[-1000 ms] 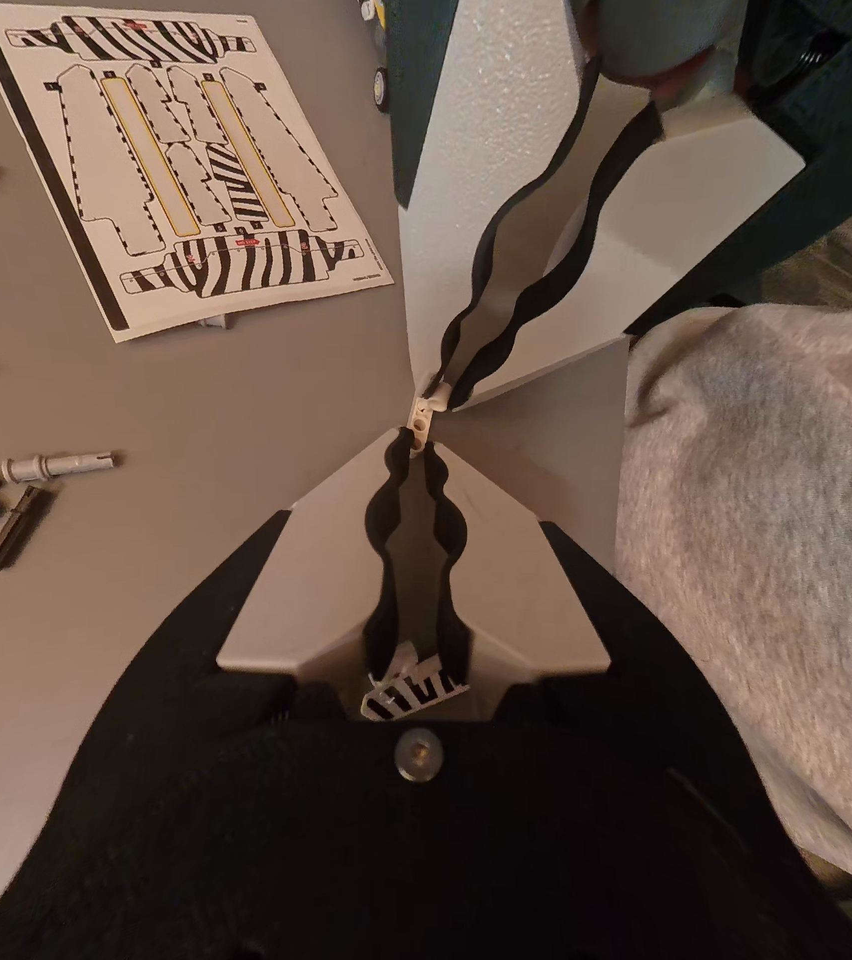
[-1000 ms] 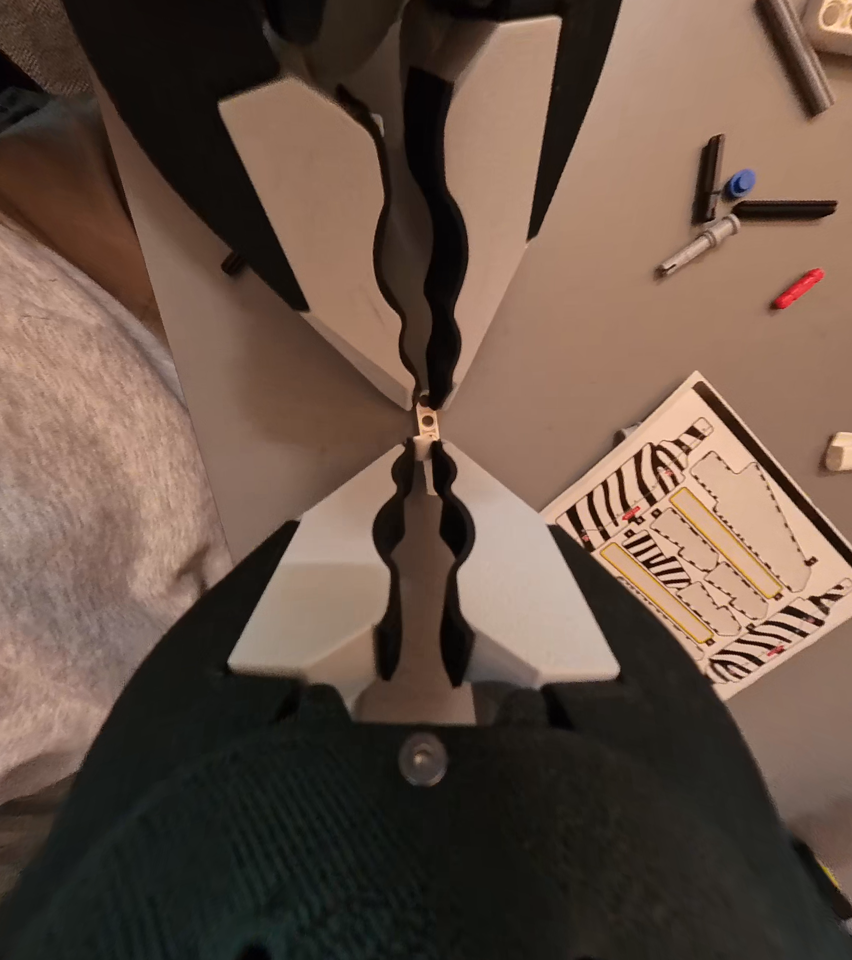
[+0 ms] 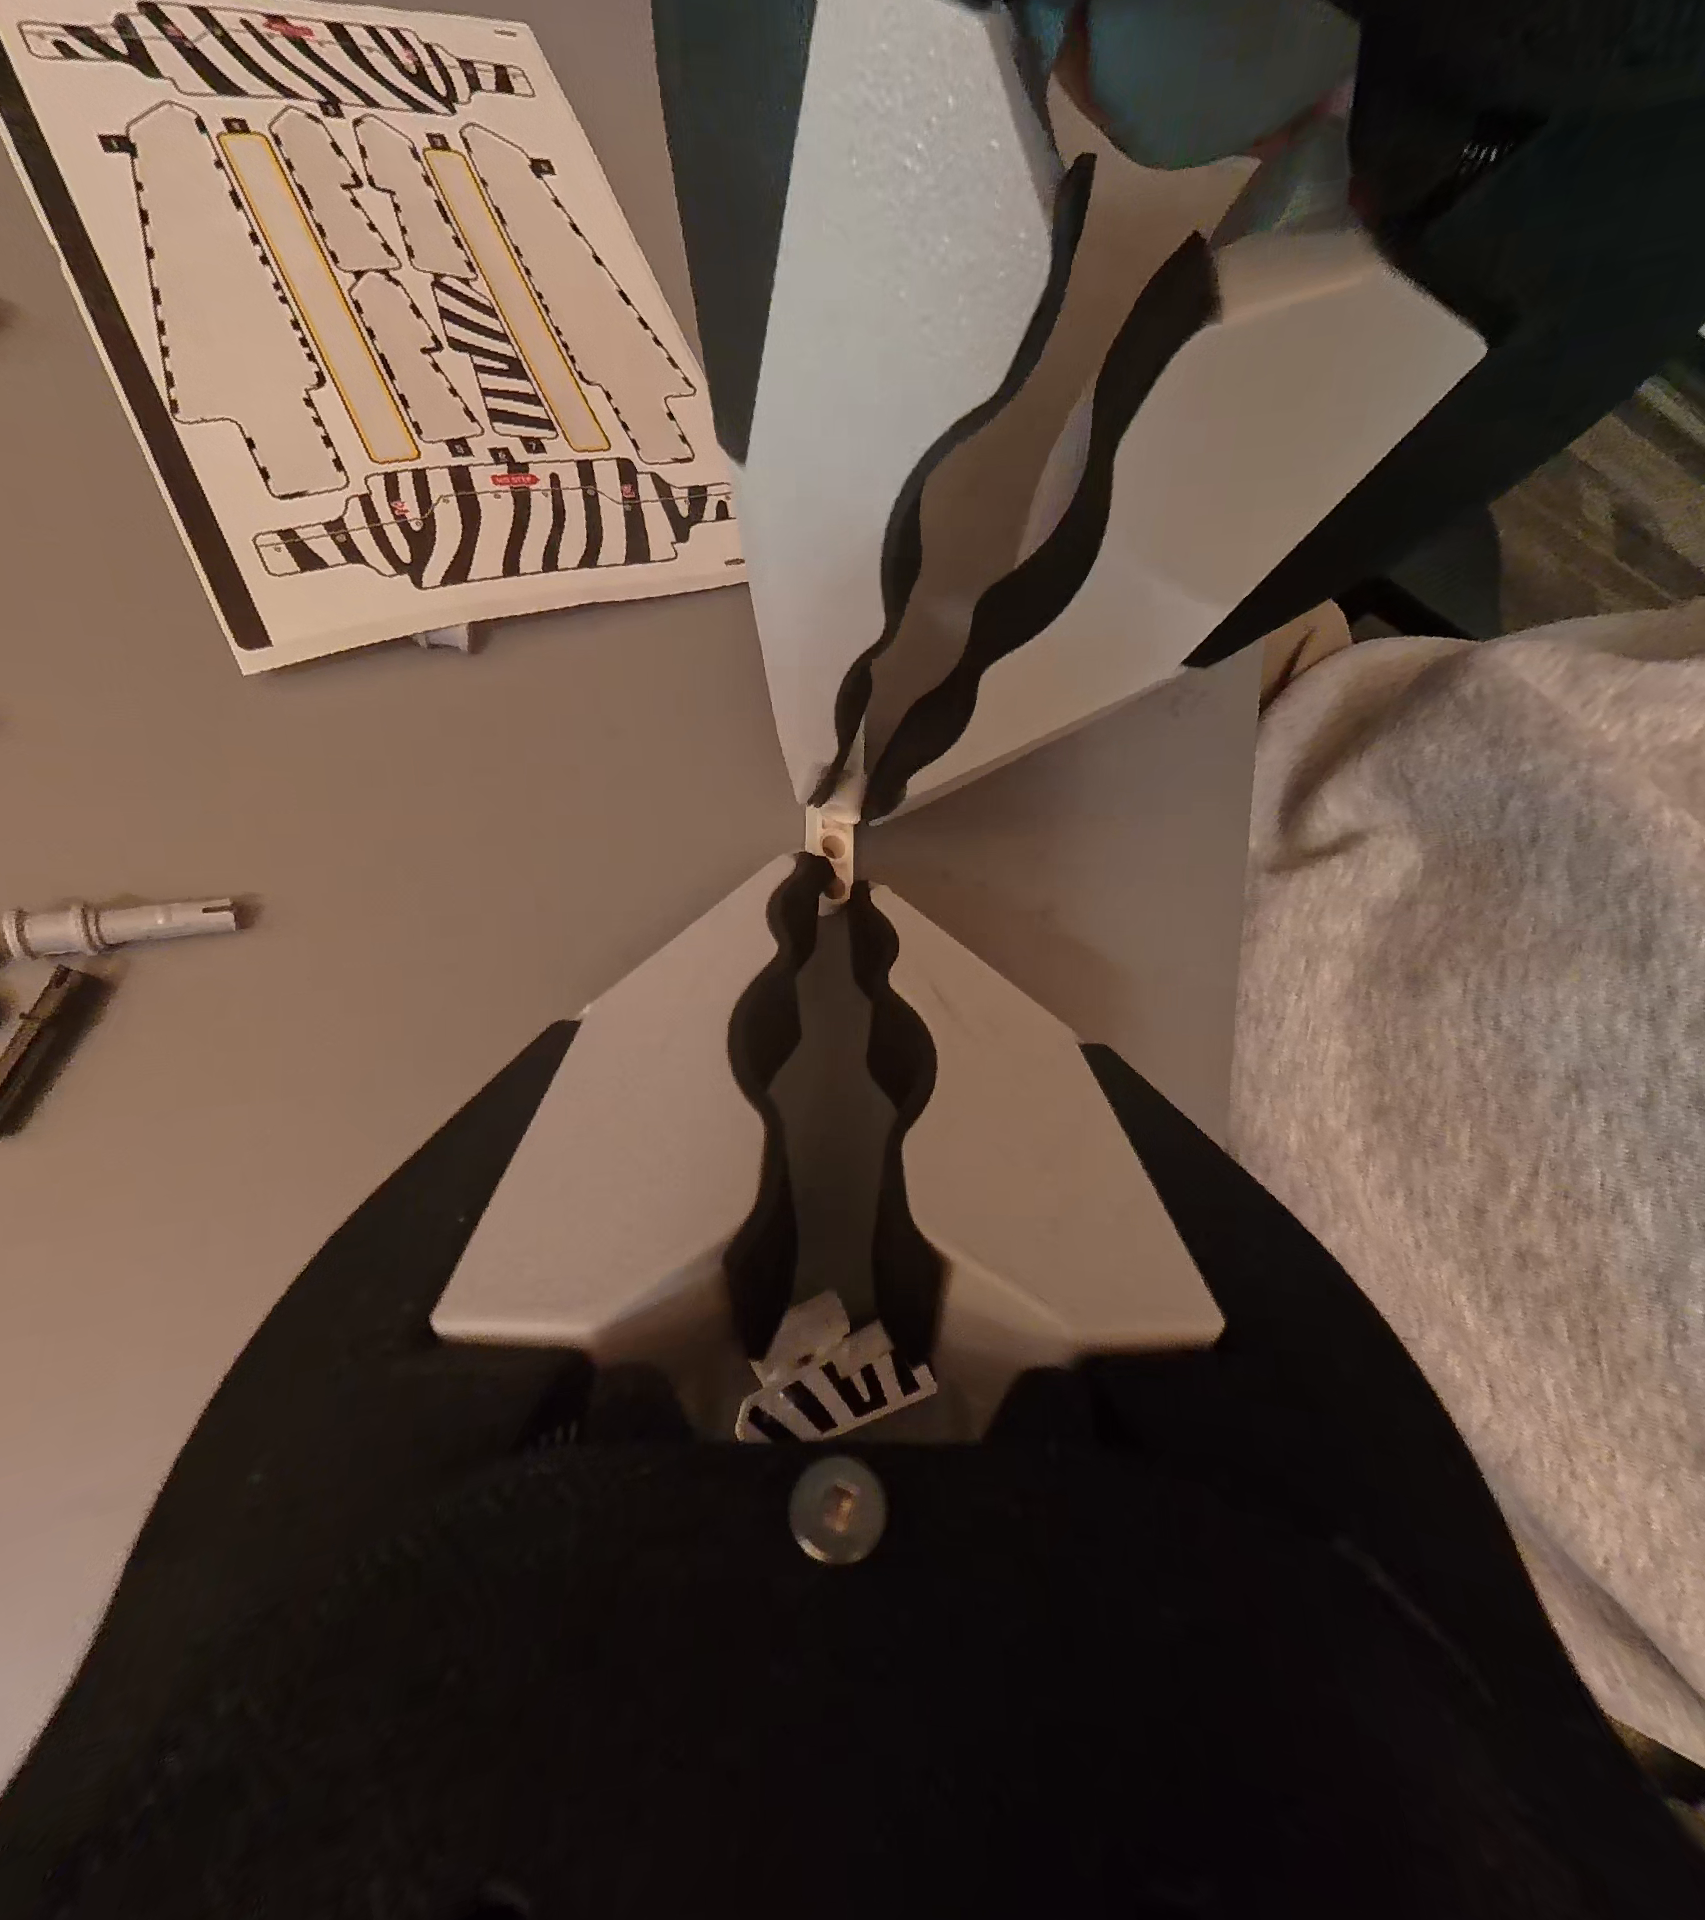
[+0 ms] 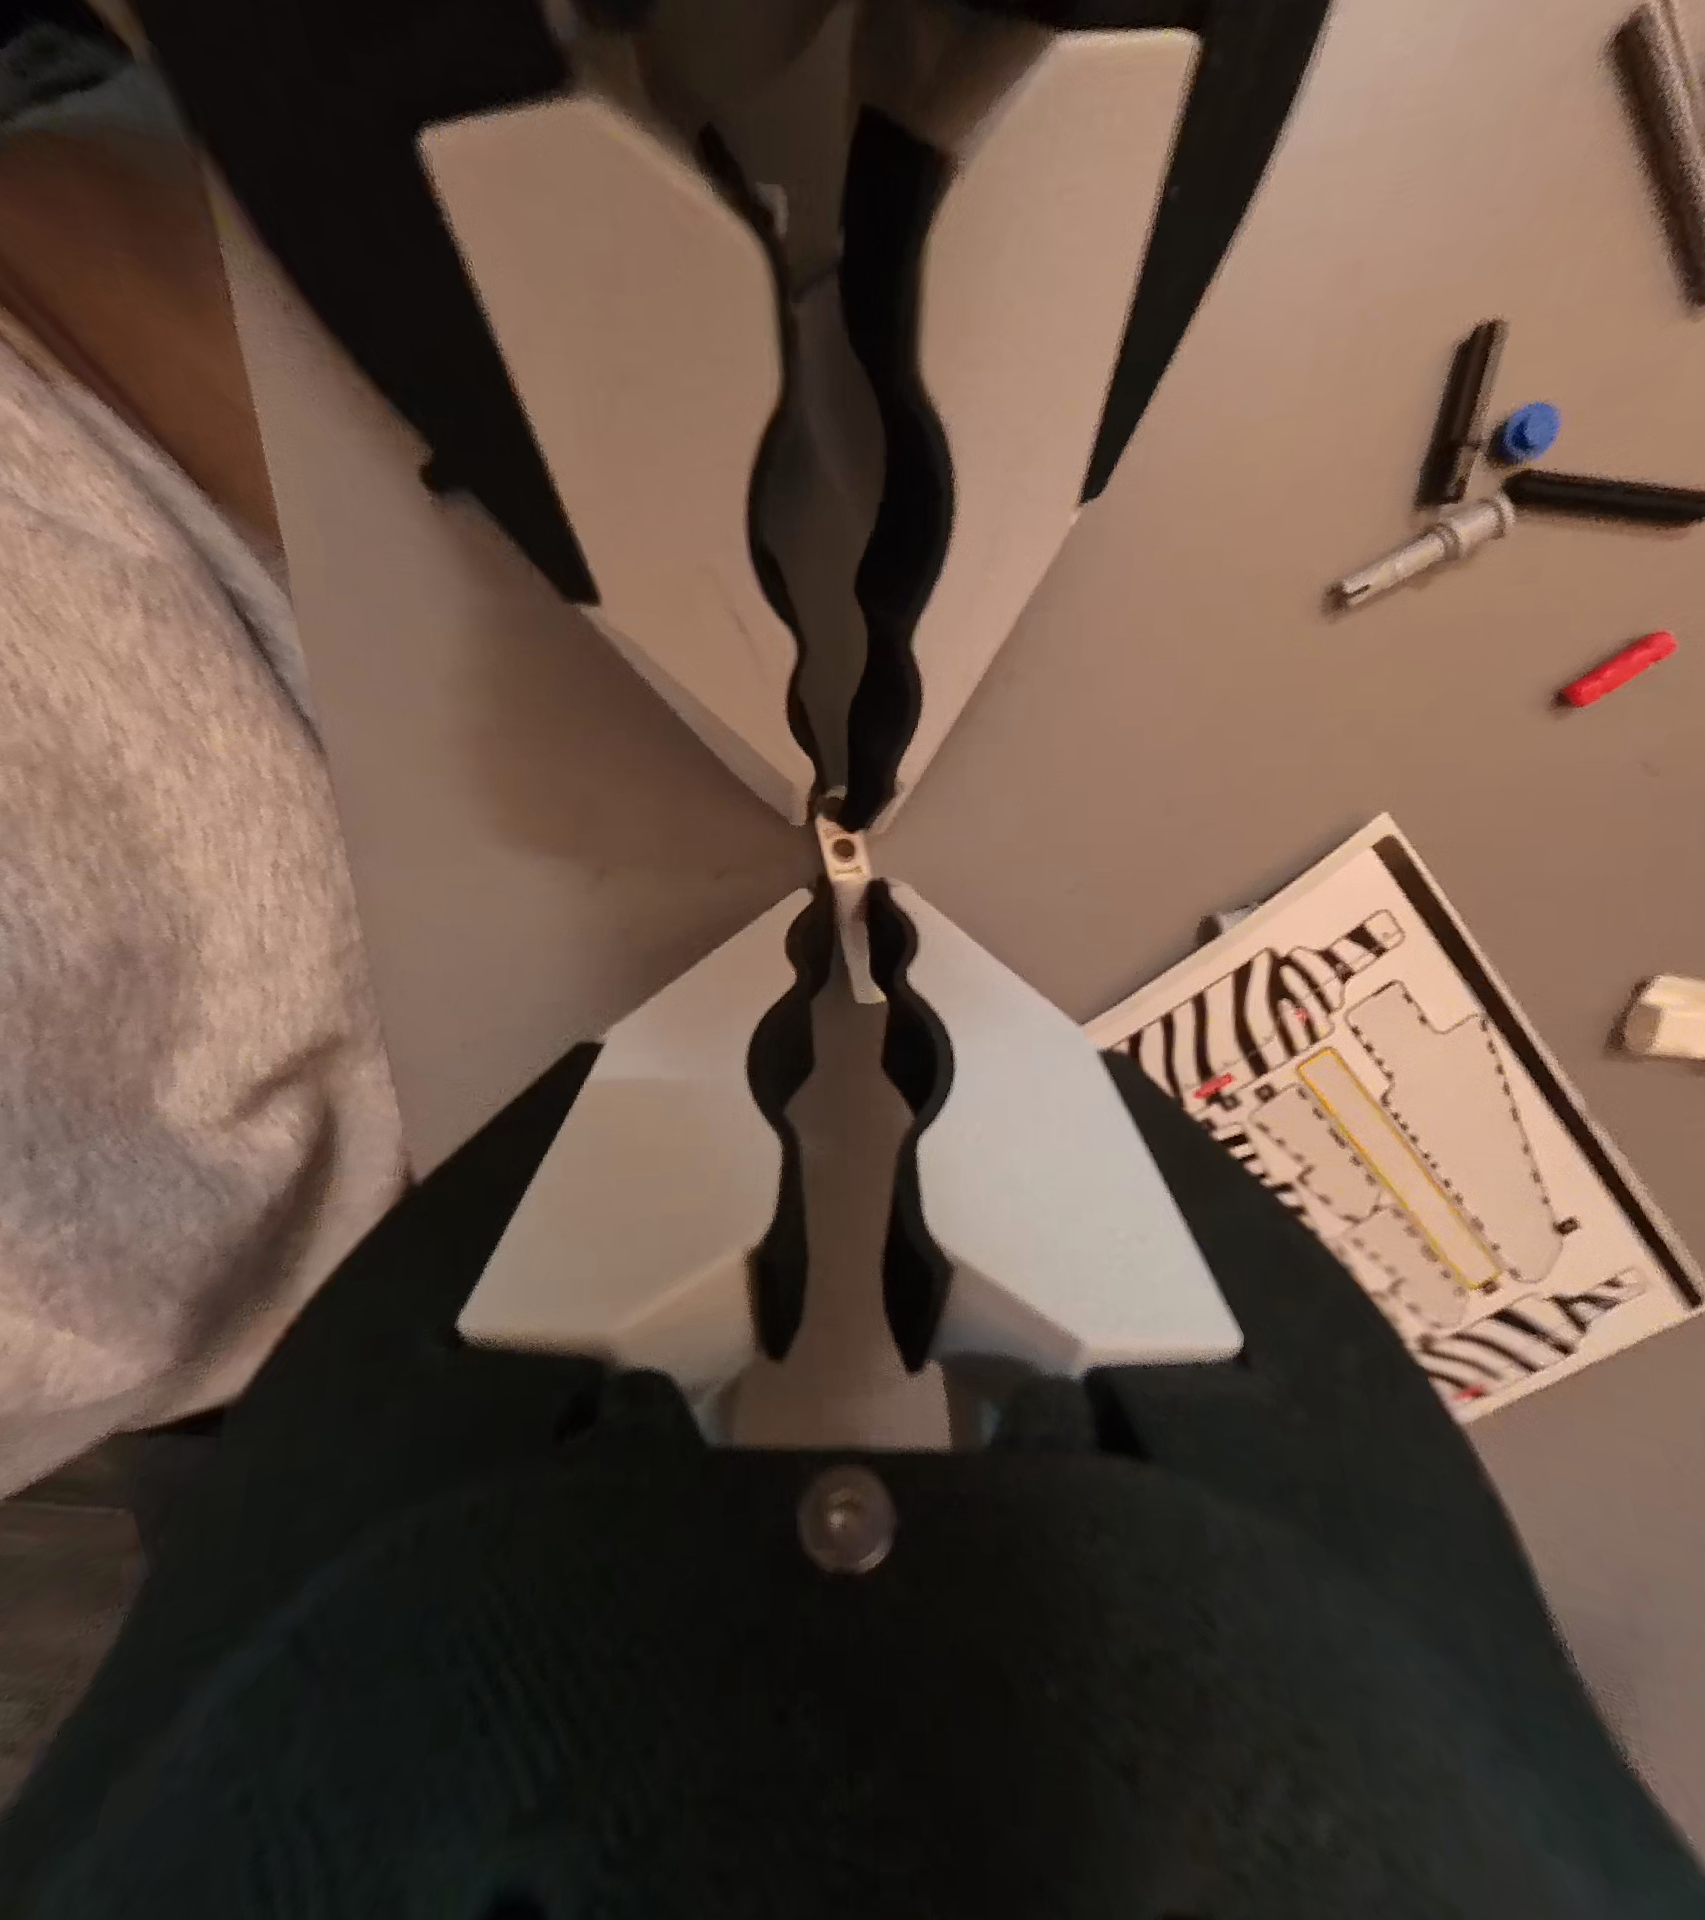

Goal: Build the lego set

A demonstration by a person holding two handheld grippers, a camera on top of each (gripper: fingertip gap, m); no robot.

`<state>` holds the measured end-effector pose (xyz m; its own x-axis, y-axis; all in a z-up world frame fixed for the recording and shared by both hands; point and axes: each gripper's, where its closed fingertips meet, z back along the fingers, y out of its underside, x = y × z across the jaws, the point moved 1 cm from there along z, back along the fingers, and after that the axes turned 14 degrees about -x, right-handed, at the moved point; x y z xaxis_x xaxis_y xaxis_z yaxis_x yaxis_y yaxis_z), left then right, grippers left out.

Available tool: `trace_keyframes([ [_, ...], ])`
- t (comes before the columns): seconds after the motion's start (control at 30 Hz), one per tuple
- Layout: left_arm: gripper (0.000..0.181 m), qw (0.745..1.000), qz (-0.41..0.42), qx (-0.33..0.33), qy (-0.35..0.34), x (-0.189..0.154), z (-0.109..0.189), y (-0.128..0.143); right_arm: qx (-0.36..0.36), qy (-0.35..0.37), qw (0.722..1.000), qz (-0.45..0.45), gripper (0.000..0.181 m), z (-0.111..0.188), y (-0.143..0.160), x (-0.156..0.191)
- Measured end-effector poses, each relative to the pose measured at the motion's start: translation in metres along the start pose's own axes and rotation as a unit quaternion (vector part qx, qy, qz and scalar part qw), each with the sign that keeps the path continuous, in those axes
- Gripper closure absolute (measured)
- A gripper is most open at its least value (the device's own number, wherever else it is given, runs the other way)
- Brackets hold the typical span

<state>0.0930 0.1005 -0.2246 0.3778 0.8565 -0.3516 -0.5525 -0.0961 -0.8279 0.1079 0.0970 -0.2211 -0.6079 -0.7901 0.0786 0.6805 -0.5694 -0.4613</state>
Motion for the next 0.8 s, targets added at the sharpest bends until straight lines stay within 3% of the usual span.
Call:
trace_keyframes([
  [0.1,0.176,1.000,0.008,0.000,0.004,0.000,0.000,0.000,0.014,0.001,0.994,0.111,0.175,-0.001,0.001,0.000],
  [0.3,0.176,1.000,0.011,0.000,0.006,0.000,0.000,0.000,0.030,0.017,0.987,0.155,0.175,-0.001,0.001,0.000],
  [0.43,0.177,1.000,0.013,-0.001,0.008,0.000,0.000,0.000,0.031,0.031,0.993,0.113,0.168,0.001,0.003,0.001],
  [0.53,0.177,1.000,0.015,-0.001,0.009,0.000,0.000,-0.001,-0.049,0.039,0.995,0.072,0.155,0.013,-0.007,0.007],
  [0.67,0.177,1.000,0.021,-0.001,0.013,0.000,0.000,-0.001,-0.148,0.052,0.986,-0.051,0.138,0.022,-0.001,0.014],
  [0.8,0.177,1.000,0.021,-0.001,0.014,-0.001,0.000,0.000,-0.203,0.087,0.970,-0.100,0.138,0.008,0.015,0.018],
])
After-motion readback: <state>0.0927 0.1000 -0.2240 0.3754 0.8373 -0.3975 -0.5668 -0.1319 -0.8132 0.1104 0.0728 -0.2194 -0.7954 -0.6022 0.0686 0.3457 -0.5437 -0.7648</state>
